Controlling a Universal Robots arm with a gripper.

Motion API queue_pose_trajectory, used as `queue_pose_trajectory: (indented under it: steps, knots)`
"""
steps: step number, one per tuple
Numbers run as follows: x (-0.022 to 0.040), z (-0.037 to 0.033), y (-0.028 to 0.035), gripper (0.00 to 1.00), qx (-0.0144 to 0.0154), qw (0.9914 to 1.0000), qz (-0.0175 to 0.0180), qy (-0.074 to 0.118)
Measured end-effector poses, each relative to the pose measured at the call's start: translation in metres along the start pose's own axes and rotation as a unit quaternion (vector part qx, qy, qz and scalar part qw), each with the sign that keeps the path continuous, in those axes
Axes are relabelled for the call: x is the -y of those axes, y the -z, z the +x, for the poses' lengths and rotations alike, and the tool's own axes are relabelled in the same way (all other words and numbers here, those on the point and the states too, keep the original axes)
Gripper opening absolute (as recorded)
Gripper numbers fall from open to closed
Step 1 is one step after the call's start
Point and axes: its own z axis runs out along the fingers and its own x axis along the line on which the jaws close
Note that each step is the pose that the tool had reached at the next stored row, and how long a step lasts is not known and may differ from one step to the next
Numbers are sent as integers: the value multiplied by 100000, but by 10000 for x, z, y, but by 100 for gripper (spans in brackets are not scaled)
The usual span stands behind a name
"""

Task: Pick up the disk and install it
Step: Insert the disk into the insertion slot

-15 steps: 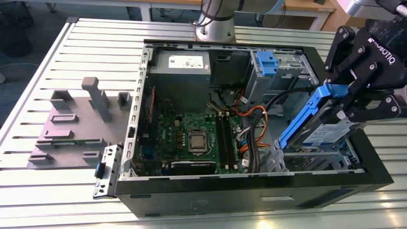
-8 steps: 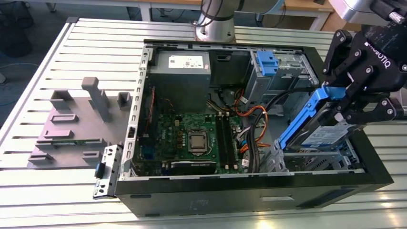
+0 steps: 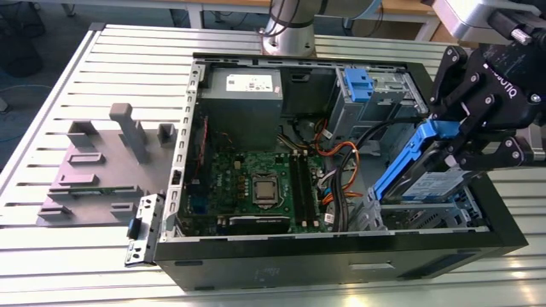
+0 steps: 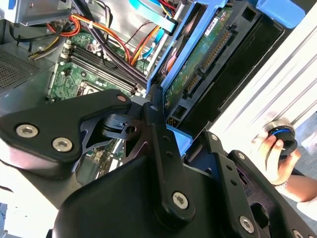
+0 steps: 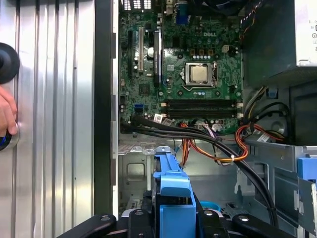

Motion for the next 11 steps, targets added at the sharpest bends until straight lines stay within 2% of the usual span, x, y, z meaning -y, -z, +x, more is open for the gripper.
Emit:
queue_pose_trajectory:
  steps: [11]
  knots:
    - [3, 2, -61, 36, -2, 100000, 0, 0]
